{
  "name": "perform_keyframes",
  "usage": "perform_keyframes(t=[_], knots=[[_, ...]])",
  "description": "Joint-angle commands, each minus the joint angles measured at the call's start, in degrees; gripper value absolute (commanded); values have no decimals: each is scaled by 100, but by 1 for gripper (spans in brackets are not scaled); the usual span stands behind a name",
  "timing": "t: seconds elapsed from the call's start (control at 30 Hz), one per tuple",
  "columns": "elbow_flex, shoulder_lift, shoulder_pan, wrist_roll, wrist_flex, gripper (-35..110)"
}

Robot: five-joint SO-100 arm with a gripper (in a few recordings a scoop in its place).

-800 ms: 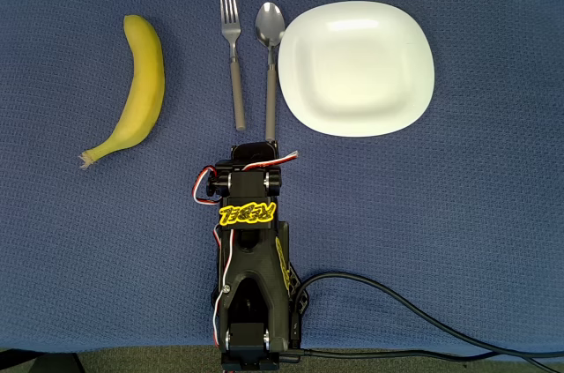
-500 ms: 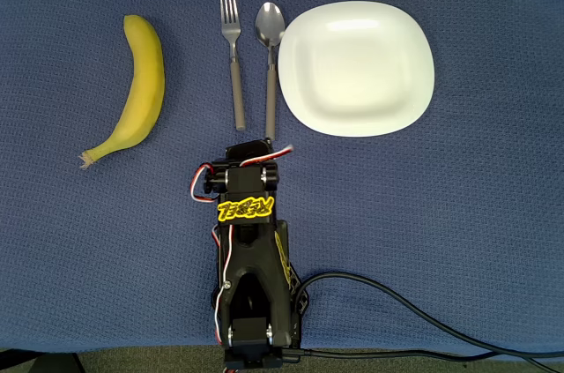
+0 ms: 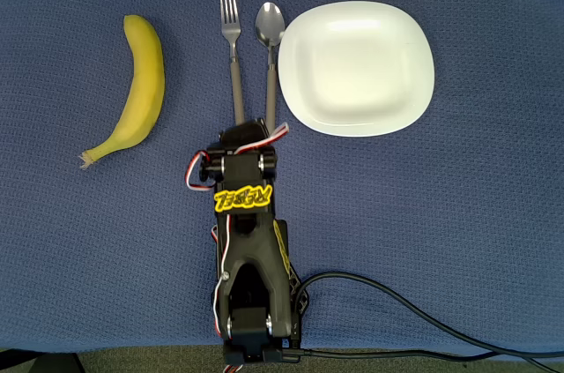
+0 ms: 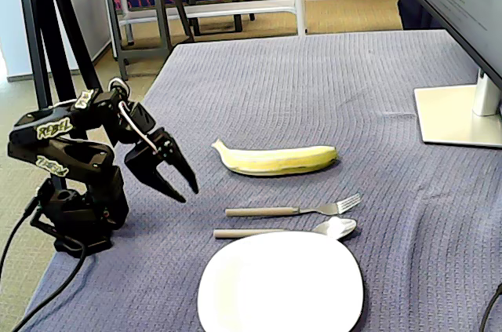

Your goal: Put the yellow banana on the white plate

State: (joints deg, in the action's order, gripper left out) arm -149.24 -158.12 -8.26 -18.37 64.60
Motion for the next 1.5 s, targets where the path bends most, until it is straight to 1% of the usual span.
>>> perform_keyframes(t=[0.0,0.13,0.33,0.4,0.53,0.63,0.73,0.8,0.87,0.97,1.07,1.2,1.33,1.47], knots=[[817,527,246,-413,-290,8],[1600,1635,457,-967,-448,13],[2944,3454,598,-2276,-369,20],[3419,3955,606,-2883,-167,20],[4403,4852,536,-4447,519,23],[5045,5247,422,-5335,853,24],[5678,5484,272,-5985,1336,27],[5959,5590,167,-6354,1591,25],[6135,5687,53,-6495,1573,24],[6363,5915,-141,-6240,1178,23],[6557,6240,-308,-6267,1063,21],[6609,6627,-483,-6539,580,25],[6706,7022,-659,-7031,369,26],[6943,7348,-949,-6855,229,28]])
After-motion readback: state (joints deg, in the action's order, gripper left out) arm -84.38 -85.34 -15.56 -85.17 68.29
